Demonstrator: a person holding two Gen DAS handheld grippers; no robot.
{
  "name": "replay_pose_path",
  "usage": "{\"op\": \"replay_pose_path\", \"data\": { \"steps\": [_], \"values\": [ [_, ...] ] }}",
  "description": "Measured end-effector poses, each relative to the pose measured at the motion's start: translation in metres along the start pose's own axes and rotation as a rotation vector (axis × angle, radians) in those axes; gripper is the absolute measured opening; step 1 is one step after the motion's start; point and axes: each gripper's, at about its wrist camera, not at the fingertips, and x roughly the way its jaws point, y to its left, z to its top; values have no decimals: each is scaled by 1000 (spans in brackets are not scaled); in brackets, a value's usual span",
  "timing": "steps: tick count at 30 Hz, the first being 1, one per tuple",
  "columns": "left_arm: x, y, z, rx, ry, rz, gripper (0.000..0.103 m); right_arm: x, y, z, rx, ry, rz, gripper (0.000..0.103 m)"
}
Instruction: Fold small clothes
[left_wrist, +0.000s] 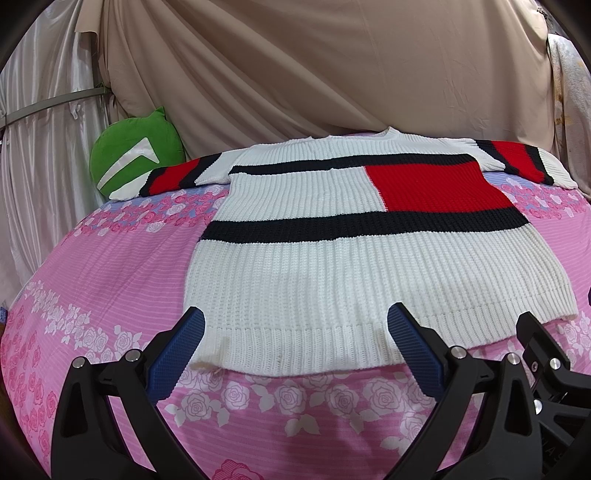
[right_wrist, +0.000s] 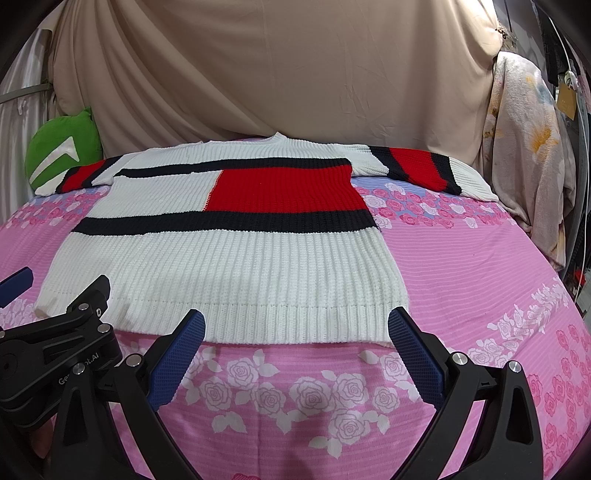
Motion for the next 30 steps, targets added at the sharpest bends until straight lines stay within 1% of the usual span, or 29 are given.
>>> {"op": "replay_pose_path", "data": {
  "steps": [14, 16, 19, 20, 21, 23, 26, 28, 30],
  "values": [
    [0, 0, 0, -1, 1, -2, 97, 1, 1, 0, 1, 1, 3, 98],
    [-1, 2, 0, -9, 2, -16, 97, 2, -3, -1, 11, 9, 27, 98],
    [-6, 13, 1, -52, -10, -64, 97, 4, -16, 2, 52, 22, 101, 98],
    [-7, 17, 2, -68, -16, -75, 97, 5, -25, 4, 77, 24, 123, 98],
    [-10, 24, 5, -82, -17, -85, 97, 7, -37, 9, 97, 17, 127, 98],
    [-11, 37, 14, -104, -11, -100, 98, 11, -64, 23, 96, -10, 72, 98],
    [-9, 62, 37, -141, -10, -97, 98, 28, -107, 51, 88, -32, -3, 98],
    [-5, 73, 50, -156, -5, -87, 98, 48, -152, 76, 114, -44, -35, 98],
    [3, 86, 64, -180, -7, -58, 98, 71, -193, 96, 168, -39, -44, 98]
  ]
}}
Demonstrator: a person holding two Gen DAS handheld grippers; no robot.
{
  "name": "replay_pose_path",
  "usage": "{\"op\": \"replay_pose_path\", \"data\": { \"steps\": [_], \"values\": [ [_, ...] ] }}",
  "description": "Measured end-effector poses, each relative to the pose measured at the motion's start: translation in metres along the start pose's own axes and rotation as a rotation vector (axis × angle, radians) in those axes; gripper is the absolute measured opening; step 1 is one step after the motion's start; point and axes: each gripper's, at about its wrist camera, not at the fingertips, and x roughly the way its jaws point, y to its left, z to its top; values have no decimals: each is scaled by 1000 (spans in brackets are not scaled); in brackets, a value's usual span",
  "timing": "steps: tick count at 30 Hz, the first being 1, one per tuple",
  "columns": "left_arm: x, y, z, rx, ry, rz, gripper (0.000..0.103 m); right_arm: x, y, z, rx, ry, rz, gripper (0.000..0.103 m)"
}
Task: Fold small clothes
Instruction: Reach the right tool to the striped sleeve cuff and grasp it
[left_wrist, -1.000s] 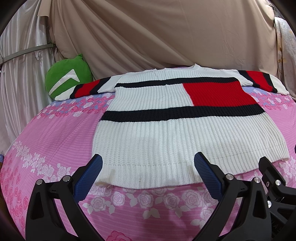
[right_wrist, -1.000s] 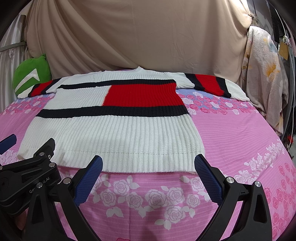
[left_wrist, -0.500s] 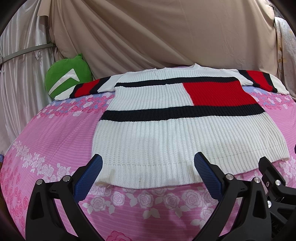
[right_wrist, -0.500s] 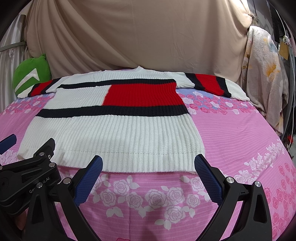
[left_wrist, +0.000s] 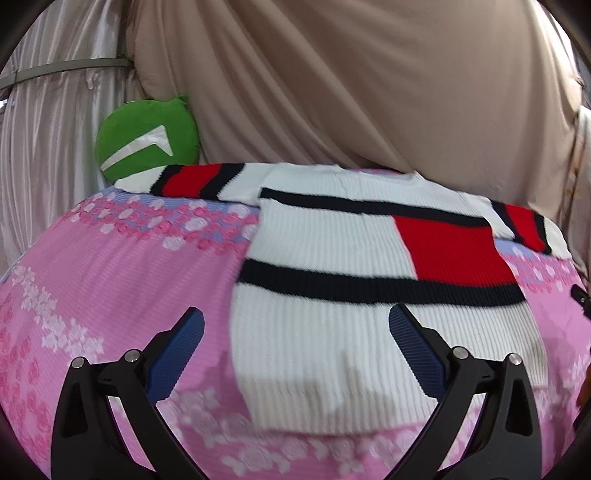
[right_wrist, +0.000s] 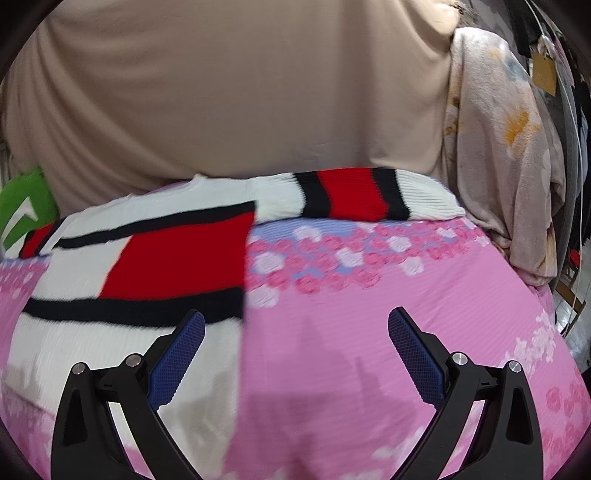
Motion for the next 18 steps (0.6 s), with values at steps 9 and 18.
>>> {"op": "replay_pose_path", "data": {
  "steps": [9, 18],
  "values": [
    [56, 17, 32, -60, 97, 12, 98, 160, -166, 78, 432, 129, 2, 98],
    [91, 8, 41, 2, 112, 33, 98, 245, -214, 103, 611, 160, -39, 68]
  ]
}}
